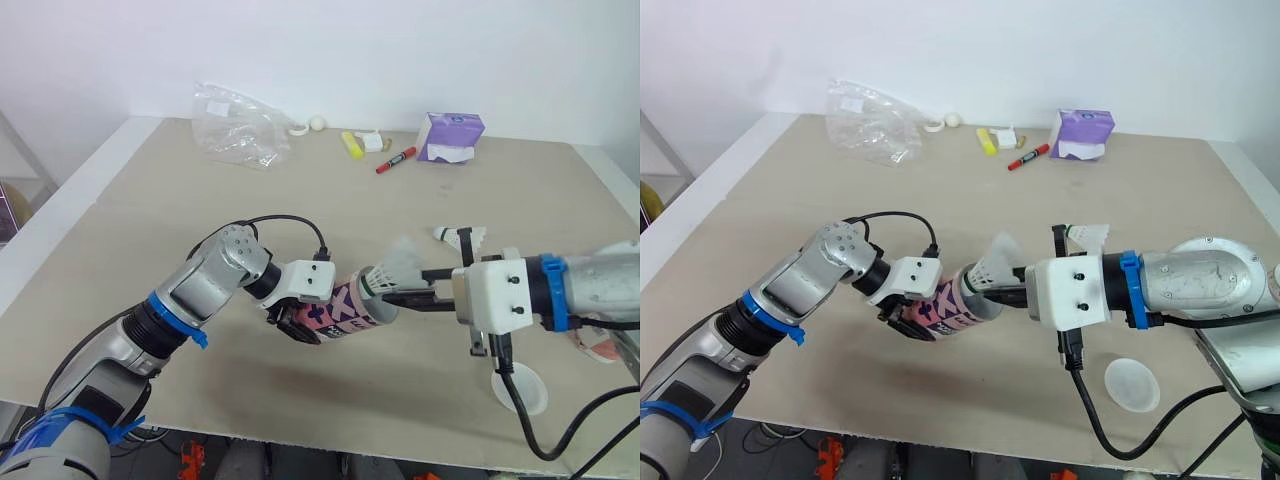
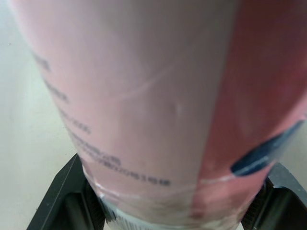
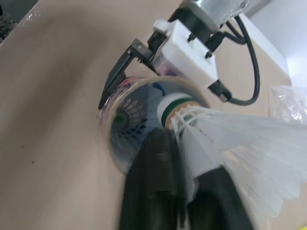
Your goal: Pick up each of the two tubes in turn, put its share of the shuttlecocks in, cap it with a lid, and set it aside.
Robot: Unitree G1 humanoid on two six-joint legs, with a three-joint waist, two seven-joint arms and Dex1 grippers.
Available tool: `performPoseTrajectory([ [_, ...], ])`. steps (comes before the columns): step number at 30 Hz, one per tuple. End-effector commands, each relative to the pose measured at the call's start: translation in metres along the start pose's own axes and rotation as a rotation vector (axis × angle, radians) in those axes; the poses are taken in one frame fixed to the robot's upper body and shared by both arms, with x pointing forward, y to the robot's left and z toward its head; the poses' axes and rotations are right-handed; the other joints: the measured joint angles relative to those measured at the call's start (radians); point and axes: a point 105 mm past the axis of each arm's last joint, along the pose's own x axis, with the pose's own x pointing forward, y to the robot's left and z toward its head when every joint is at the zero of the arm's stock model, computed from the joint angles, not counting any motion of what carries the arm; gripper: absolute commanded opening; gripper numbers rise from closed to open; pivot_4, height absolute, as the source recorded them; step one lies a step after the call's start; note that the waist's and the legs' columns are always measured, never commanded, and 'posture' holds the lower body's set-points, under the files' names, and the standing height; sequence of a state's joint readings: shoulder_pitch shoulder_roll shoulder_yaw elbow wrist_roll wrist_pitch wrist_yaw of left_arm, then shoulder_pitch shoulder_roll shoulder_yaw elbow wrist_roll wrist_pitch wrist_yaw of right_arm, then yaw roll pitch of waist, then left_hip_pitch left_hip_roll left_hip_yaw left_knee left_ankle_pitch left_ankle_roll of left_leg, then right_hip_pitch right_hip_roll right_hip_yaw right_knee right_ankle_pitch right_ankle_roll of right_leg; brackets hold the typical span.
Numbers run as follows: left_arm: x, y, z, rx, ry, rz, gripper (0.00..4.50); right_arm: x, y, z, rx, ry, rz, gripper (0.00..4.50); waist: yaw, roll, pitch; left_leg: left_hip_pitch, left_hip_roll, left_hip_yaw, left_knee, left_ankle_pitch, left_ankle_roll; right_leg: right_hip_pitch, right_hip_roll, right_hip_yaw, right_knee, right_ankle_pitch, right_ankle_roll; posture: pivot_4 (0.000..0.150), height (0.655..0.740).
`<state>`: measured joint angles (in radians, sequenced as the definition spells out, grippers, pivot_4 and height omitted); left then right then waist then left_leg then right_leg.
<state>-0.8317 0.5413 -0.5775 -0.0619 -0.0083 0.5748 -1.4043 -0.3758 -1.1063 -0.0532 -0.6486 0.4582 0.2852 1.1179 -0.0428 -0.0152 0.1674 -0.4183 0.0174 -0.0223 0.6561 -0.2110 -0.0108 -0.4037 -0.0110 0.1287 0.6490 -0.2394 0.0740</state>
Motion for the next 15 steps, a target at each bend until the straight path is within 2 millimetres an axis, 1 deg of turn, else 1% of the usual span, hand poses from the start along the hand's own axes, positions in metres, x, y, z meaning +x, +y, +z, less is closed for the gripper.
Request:
performPoseTrajectory([
  [1, 0.004, -0.001, -0.015, -0.047, 0.045, 0.015, 2.84, -0.008, -0.003, 0.01, -0.004, -0.009, 0.009, 2.58, 0.0, 0.0, 0.0, 0.0, 0.0, 0.0, 0.0, 0.0, 0.0, 0.0, 0.0, 0.0, 0.0, 0.0, 0.0, 0.15, 0.74],
  [3, 0.004, -0.001, -0.015, -0.048, 0.044, 0.014, 2.84, -0.014, -0.006, 0.012, 0.026, -0.016, -0.006, 3.5, 0.0, 0.0, 0.0, 0.0, 0.0, 0.0, 0.0, 0.0, 0.0, 0.0, 0.0, 0.0, 0.0, 0.0, 0.0, 0.15, 0.74],
  [4, 0.005, -0.002, -0.014, -0.048, 0.043, 0.012, 2.84, -0.017, -0.008, 0.014, 0.044, -0.024, -0.019, 4.07, 0.0, 0.0, 0.0, 0.0, 0.0, 0.0, 0.0, 0.0, 0.0, 0.0, 0.0, 0.0, 0.0, 0.0, 0.0, 0.15, 0.74],
  [5, 0.005, -0.002, -0.014, -0.048, 0.042, 0.011, 2.84, -0.019, -0.011, 0.016, 0.076, -0.044, -0.041, 4.43, 0.0, 0.0, 0.0, 0.0, 0.0, 0.0, 0.0, 0.0, 0.0, 0.0, 0.0, 0.0, 0.0, 0.0, 0.0, 0.15, 0.74],
  [7, 0.006, -0.002, -0.014, -0.047, 0.041, 0.01, 2.84, -0.027, -0.02, 0.015, 0.2, -0.091, -0.127, 4.43, 0.0, 0.0, 0.0, 0.0, 0.0, 0.0, 0.0, 0.0, 0.0, 0.0, 0.0, 0.0, 0.0, 0.0, 0.0, 0.15, 0.74],
  [9, 0.006, -0.001, -0.014, -0.046, 0.04, 0.011, 2.84, -0.036, -0.029, 0.006, 0.346, -0.124, -0.237, 4.43, 0.0, -0.001, 0.0, 0.0, 0.0, -0.001, 0.0, 0.0, 0.0, 0.0, 0.0, 0.0, 0.0, 0.0, 0.0, 0.15, 0.74],
  [10, 0.006, -0.001, -0.014, -0.046, 0.04, 0.011, 2.84, -0.038, -0.031, 0.003, 0.388, -0.132, -0.271, 4.43, 0.001, -0.002, 0.0, 0.0, 0.0, -0.001, 0.0, 0.0, 0.0, 0.0, 0.0, 0.0, 0.0, 0.0, 0.0, 0.15, 0.74],
  [12, 0.006, 0.0, -0.014, -0.044, 0.04, 0.01, 2.84, -0.053, -0.038, -0.026, 0.556, -0.142, -0.456, 4.43, 0.002, -0.004, 0.0, -0.001, 0.0, -0.001, 0.0, 0.0, 0.0, 0.001, 0.0, 0.0, 0.0, 0.0, 0.0, 0.15, 0.74],
  [13, 0.006, 0.0, -0.014, -0.044, 0.039, 0.01, 2.84, -0.059, -0.039, -0.037, 0.607, -0.14, -0.522, 4.43, 0.003, -0.005, -0.001, -0.001, 0.0, -0.002, 0.0, 0.0, 0.0, 0.001, 0.0, -0.001, 0.0, 0.0, 0.0, 0.15, 0.74],
  [14, 0.006, -0.001, -0.013, -0.042, 0.039, 0.009, 2.84, -0.066, -0.039, -0.054, 0.667, -0.112, -0.613, 4.43, 0.003, -0.006, -0.001, -0.001, 0.0, -0.002, 0.0, 0.0, 0.0, 0.001, 0.0, -0.001, 0.0, 0.0, 0.0, 0.15, 0.74],
  [15, 0.006, -0.001, -0.013, -0.042, 0.038, 0.008, 2.84, -0.076, -0.039, -0.075, 0.734, -0.082, -0.731, 4.43, 0.002, -0.006, -0.001, -0.001, -0.001, -0.002, 0.0, 0.0, 0.0, 0.001, 0.0, -0.001, 0.0, 0.0, 0.0, 0.15, 0.74],
])
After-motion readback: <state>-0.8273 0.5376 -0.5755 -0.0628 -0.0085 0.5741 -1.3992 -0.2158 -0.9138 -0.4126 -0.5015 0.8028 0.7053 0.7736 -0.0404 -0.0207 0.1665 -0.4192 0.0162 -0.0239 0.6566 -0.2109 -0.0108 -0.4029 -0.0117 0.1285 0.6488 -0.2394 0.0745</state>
